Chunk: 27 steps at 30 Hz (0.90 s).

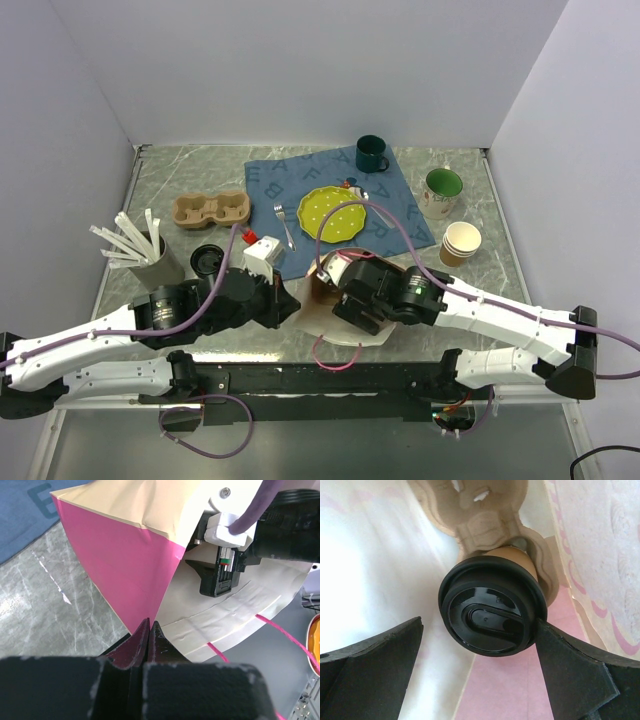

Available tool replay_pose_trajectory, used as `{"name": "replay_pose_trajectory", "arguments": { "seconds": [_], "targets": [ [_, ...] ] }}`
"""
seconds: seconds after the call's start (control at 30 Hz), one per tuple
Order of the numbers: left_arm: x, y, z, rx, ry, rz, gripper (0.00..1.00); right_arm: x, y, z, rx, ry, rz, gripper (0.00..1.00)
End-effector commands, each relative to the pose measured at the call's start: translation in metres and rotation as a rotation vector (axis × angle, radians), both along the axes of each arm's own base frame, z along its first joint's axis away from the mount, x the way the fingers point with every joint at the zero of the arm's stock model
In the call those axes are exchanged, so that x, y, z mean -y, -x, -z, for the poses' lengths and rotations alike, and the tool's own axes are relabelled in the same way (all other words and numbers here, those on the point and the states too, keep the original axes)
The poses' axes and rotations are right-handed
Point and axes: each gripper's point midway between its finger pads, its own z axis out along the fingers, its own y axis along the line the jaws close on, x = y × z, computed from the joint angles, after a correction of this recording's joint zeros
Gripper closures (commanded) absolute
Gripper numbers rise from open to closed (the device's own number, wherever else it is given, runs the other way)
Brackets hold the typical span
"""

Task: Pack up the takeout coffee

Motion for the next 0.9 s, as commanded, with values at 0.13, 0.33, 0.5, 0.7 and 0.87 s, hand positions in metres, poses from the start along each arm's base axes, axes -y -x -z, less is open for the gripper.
{"name": "replay_pose_trajectory", "arguments": {
  "seconds": [0.13, 0.33, 0.5, 0.7, 0.87],
  "targets": [
    [-0.007, 0.003, -0.005, -0.016, -0.018, -0.010, 0.99, -0.020, -0.007, -0.016, -0.003, -0.105, 0.004, 0.03],
    [-0.008, 0.004, -0.003, -0.025, -0.017, -0.015, 0.99, -0.015, -0.020, -0.018, 0.028, -0.089, 0.072, 0.00],
    [-0.009, 0.003, -0.001, -0.029, -0.033, -0.020, 0.99, -0.016, -0.024, -0.023, 0.038, -0.110, 0.084, 0.00],
    [-0.013, 0.003, 0.000, -0.035, -0.039, -0.030, 0.99, -0.016, -0.025, -0.025, 0.044, -0.111, 0.094, 0.00],
    [-0.013, 0.004, 0.001, -0.042, -0.042, -0.033, 0.99, -0.017, -0.030, -0.032, 0.063, -0.137, 0.123, 0.00]
  ]
}}
